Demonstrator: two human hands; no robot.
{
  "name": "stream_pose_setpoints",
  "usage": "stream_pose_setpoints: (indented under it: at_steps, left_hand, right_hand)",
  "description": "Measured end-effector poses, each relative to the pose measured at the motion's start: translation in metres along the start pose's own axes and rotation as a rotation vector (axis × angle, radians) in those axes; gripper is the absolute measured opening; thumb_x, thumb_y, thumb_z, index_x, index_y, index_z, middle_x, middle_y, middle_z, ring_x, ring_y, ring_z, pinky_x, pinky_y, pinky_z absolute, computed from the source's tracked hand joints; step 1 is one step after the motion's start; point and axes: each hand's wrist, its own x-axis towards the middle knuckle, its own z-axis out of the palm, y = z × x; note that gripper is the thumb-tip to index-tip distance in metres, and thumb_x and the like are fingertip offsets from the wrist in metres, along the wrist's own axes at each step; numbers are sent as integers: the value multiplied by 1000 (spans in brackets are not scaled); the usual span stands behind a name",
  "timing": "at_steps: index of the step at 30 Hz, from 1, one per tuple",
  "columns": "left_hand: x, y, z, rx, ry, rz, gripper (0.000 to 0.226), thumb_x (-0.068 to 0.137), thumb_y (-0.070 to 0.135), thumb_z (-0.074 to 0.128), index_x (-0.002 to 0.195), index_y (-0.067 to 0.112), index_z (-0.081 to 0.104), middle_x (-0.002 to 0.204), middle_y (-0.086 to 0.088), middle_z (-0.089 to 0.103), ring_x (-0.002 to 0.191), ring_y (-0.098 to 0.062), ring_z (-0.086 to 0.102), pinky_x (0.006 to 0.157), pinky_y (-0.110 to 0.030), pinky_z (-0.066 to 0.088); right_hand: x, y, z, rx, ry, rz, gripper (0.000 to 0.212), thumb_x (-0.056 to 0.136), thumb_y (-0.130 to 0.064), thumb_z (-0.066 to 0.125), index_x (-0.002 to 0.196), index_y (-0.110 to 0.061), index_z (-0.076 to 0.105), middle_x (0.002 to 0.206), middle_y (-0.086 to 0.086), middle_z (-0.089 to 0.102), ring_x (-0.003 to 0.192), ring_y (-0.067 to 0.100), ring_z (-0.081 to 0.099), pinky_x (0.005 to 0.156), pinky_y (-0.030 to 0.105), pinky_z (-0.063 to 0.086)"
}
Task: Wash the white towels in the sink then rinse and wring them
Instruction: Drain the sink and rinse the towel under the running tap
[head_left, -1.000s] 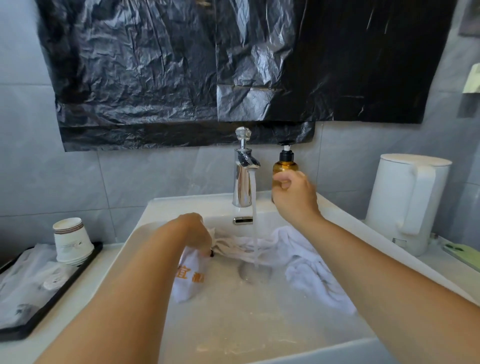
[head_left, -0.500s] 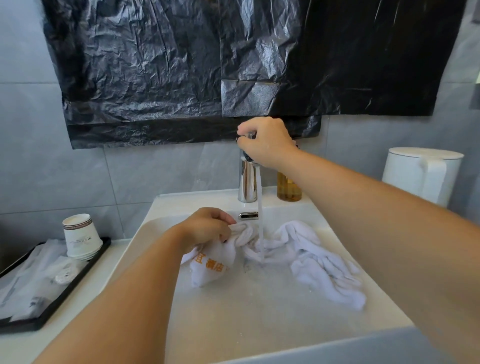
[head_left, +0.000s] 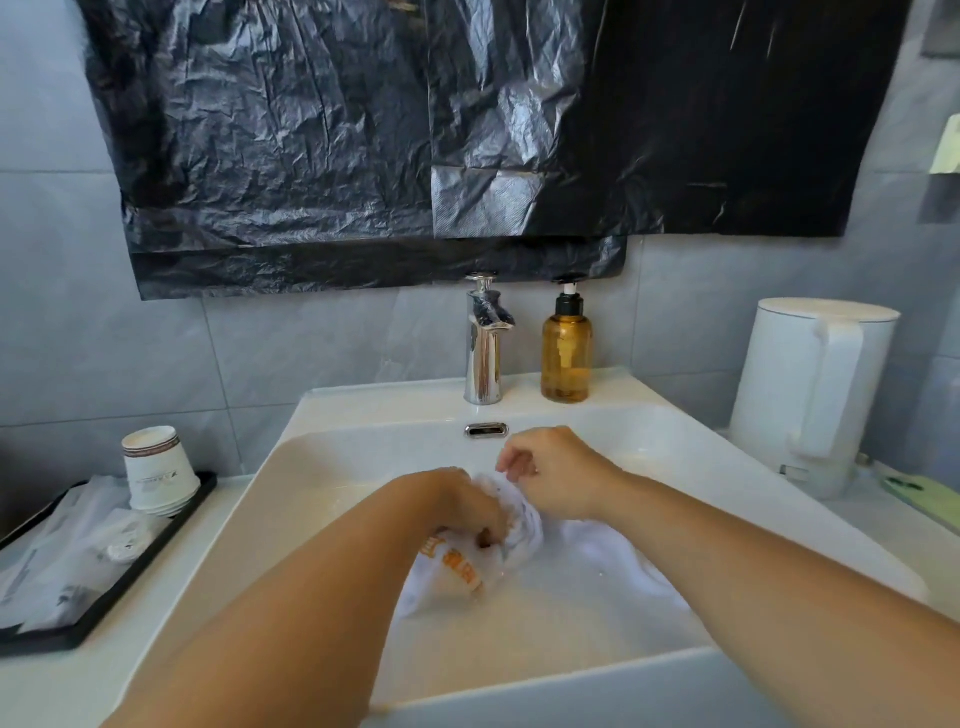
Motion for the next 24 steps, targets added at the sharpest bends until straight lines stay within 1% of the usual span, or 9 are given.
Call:
stream_pose_setpoints:
  at_steps: [3, 5, 7, 9, 11, 14, 17, 20, 24]
  left_hand:
    - [-7, 8, 8, 85, -29, 61, 18, 94, 31, 51, 100, 15, 57, 96, -7, 57, 93, -23, 54, 81, -28, 43]
    - [-12, 4, 9, -2, -119, 23, 13, 96, 24, 48, 89, 18, 58, 97, -9, 58, 98, -26, 56, 82, -29, 40]
    - [-19, -5, 6, -63, -212, -42, 14, 92, 33, 56, 87, 21, 60, 113, -14, 60, 109, -29, 58, 93, -31, 42]
    - [-20, -21, 2, 10, -233, -92, 45, 70, 60, 73, 94, 22, 67, 113, -7, 67, 106, -25, 64, 101, -38, 46]
    - [-23, -35, 1, 141, -111, -83, 63, 54, 66, 81, 95, 21, 67, 94, 2, 71, 90, -18, 68, 90, -33, 52]
    - [-28, -39, -4, 156, 106, 83, 20, 72, 32, 73, 83, 19, 63, 85, 1, 68, 73, -16, 60, 65, -25, 47]
    - [-32, -40, -22, -291, 241, 248, 20, 67, 11, 62, 86, 8, 66, 82, -7, 66, 65, -18, 58, 59, -24, 49]
    - [-34, -45, -40, -772, 323, 407, 44, 46, 13, 59, 85, -8, 66, 82, -21, 66, 72, -30, 62, 73, -45, 55]
    - [-46, -32, -53, -917, 210, 541, 41, 65, 14, 58, 101, -5, 64, 85, -21, 63, 68, -27, 63, 64, -34, 55]
  right_hand:
    - [-7, 3, 4, -158, -252, -52, 59, 76, -20, 67, 130, -38, 53, 118, -3, 44, 114, 14, 45, 96, 30, 43]
    - [-15, -4, 9, -238, -351, -79, 72, 73, -22, 66, 137, -44, 40, 125, -3, 32, 118, 15, 34, 100, 33, 40]
    - [-19, -9, 13, -380, -353, -84, 60, 76, -27, 67, 131, -38, 43, 123, 0, 31, 119, 20, 33, 99, 39, 39]
    - [-15, -15, 11, -580, -265, -60, 47, 77, -39, 66, 121, -30, 52, 118, 3, 39, 117, 25, 36, 94, 40, 36]
    - [-4, -24, 12, -713, -235, -31, 44, 75, -45, 67, 112, -23, 58, 114, 5, 46, 113, 26, 38, 89, 40, 32]
    - [11, -35, 20, -778, -242, -112, 43, 72, -46, 69, 106, -22, 63, 120, 7, 43, 116, 28, 35, 93, 40, 30]
    - [18, -32, 16, -295, -161, -121, 29, 64, -33, 75, 88, -31, 58, 108, -3, 54, 107, 23, 51, 88, 35, 45]
    - [18, -31, -15, 379, -125, 27, 20, 64, -19, 76, 80, -16, 63, 77, -1, 60, 74, 17, 56, 66, 30, 44]
    - [26, -36, -50, 972, 105, 83, 26, 57, -6, 58, 81, 3, 65, 67, 16, 57, 61, 23, 54, 59, 29, 43]
